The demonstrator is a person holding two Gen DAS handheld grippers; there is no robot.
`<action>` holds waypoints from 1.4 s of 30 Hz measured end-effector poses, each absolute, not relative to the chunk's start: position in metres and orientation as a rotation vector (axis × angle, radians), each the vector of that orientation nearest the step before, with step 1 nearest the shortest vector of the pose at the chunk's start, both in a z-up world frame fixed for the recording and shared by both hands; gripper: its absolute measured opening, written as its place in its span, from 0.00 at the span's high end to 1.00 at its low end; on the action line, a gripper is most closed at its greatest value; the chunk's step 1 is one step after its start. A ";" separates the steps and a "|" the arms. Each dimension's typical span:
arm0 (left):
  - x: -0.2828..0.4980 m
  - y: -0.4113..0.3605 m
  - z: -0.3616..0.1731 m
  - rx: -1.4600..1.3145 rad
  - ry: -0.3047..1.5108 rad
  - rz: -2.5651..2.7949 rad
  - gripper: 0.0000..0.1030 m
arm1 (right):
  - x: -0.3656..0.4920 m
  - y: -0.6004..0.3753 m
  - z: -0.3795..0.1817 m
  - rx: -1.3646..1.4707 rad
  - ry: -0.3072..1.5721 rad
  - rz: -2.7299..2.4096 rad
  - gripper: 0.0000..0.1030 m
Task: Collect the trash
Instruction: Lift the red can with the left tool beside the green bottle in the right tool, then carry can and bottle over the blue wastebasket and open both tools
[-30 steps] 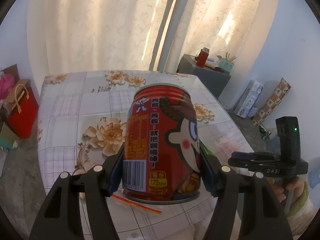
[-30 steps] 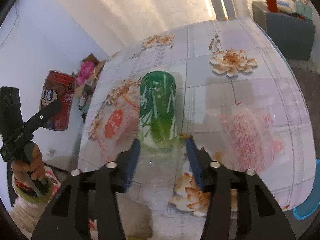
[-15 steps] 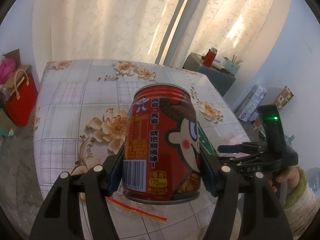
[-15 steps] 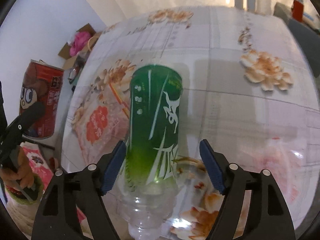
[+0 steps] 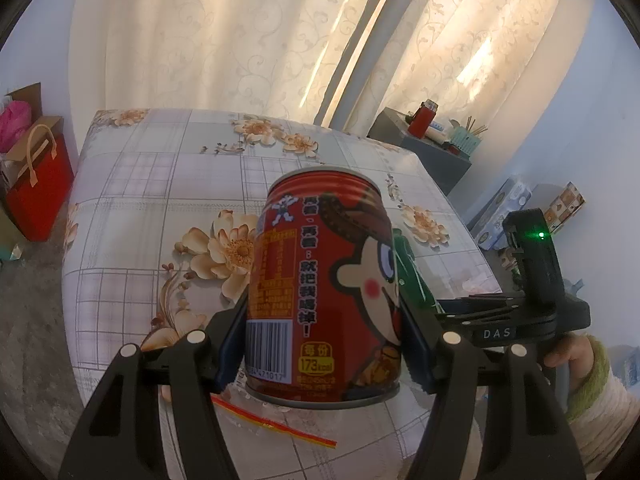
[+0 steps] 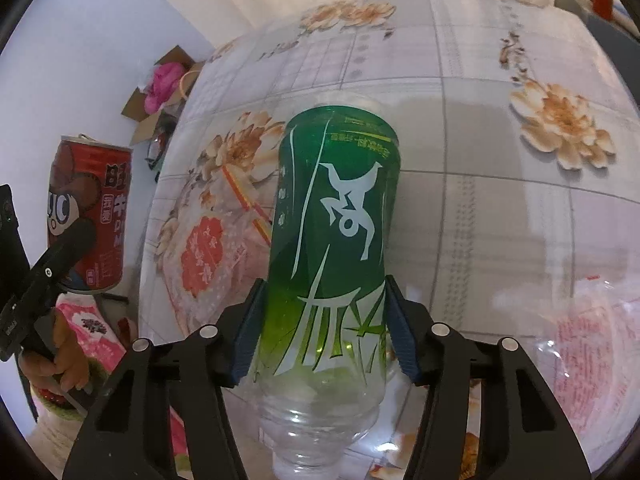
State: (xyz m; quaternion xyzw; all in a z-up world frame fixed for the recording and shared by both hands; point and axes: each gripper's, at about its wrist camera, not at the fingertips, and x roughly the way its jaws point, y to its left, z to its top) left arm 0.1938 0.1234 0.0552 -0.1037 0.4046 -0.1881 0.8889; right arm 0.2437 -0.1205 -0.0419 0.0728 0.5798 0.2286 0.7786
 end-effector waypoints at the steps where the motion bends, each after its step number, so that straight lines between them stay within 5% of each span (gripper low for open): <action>1: 0.193 0.123 0.056 -0.215 0.839 -0.392 0.38 | 0.242 -0.123 -0.040 0.157 1.250 0.490 0.49; 24: 0.129 0.012 0.135 -0.125 0.740 -0.636 0.38 | 0.099 -0.291 0.079 0.455 0.850 0.452 0.49; 33: 0.111 -0.140 0.131 -0.020 0.822 -0.915 0.38 | 0.010 -0.434 0.052 0.626 0.764 0.165 0.49; 42: 0.082 -0.304 0.071 0.141 0.969 -1.079 0.38 | -0.068 -0.551 -0.024 0.849 0.759 -0.132 0.49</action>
